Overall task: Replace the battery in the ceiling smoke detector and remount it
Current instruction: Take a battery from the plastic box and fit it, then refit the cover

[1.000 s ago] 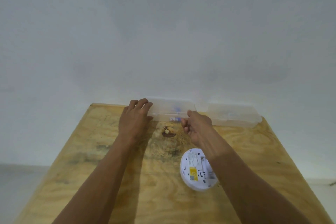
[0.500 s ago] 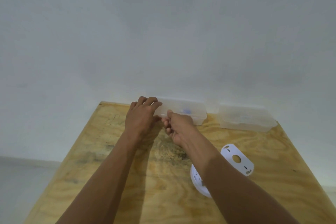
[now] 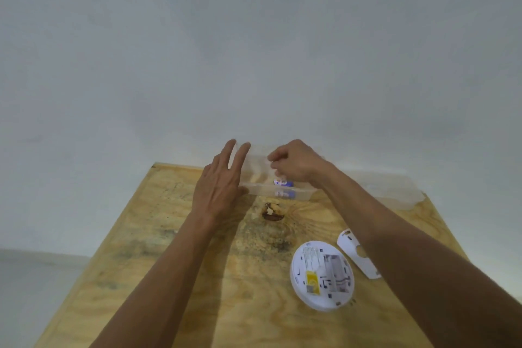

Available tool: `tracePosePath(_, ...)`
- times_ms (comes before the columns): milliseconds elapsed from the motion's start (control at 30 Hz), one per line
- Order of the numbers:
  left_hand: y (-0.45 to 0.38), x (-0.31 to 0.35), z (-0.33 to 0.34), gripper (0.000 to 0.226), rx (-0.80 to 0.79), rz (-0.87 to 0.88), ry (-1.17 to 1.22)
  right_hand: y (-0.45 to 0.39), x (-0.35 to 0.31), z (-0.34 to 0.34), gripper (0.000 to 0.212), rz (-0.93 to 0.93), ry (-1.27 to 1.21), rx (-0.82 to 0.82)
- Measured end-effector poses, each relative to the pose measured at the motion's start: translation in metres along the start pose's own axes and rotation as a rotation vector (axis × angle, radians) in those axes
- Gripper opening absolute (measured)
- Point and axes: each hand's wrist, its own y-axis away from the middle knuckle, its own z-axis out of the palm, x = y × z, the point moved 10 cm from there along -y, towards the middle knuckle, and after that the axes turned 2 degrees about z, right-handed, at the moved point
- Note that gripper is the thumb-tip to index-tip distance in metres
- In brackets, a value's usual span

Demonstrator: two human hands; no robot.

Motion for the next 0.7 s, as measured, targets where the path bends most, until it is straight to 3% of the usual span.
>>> tracePosePath(67,0.0,0.001,0.001,0.1,-0.012,-0.012,-0.026,-0.002,0.002,0.004,0.043,-0.086,0.348,-0.012)
tracePosePath(167,0.001,0.001,0.003,0.104,-0.026,-0.032,-0.041,-0.005,0.019,0.02,0.031,-0.155,0.509,-0.043)
tracePosePath(333,0.001,-0.001,0.008,0.107,-0.046,-0.054,-0.052,-0.001,0.024,0.034,0.057,-0.229,0.546,0.011)
tracePosePath(700,0.003,-0.003,0.015,0.111,-0.035,-0.085,-0.052,-0.003,0.022,0.045,0.072,-0.284,0.609,0.038)
